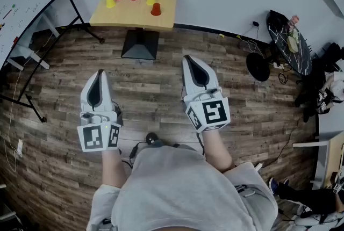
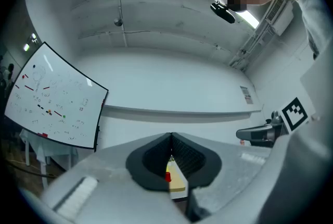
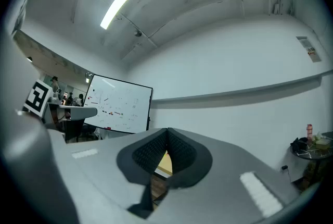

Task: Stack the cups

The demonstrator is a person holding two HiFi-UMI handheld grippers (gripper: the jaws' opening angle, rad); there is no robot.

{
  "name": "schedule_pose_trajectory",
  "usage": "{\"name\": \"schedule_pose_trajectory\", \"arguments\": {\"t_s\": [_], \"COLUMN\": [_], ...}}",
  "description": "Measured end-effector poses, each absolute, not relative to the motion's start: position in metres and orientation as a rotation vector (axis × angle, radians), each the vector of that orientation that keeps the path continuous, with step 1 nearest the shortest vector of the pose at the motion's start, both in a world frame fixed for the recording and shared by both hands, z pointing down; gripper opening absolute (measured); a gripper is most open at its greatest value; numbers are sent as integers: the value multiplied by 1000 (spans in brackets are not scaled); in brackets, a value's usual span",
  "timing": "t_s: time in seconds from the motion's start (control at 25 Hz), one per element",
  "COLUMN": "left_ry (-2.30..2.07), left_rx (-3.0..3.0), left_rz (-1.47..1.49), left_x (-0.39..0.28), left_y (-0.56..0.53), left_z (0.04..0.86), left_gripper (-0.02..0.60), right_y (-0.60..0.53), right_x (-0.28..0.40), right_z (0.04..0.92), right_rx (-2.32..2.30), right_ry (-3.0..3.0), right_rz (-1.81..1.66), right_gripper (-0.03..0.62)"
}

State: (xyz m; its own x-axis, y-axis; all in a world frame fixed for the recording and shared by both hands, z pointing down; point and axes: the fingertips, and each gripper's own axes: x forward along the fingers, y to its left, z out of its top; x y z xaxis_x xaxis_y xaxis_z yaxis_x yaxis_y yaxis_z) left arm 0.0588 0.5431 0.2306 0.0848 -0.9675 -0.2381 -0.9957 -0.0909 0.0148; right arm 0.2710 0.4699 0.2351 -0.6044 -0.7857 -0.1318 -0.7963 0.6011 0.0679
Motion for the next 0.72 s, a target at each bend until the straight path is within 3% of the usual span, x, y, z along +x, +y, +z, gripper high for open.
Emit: {"name": "schedule_pose_trajectory", "arguments": {"t_s": [0.72], "left_ry": [1949], "left_rx": [-2235], "left_rz": [287], "left_x": [36], "left_y": [510], "left_z": [234], "left_gripper": [5], "right_y": [446], "right_x": [253], "right_z": [238], "right_rx": [-1410], "right_ry": [2668], "right_rz": [215], "right_gripper": [3]}}
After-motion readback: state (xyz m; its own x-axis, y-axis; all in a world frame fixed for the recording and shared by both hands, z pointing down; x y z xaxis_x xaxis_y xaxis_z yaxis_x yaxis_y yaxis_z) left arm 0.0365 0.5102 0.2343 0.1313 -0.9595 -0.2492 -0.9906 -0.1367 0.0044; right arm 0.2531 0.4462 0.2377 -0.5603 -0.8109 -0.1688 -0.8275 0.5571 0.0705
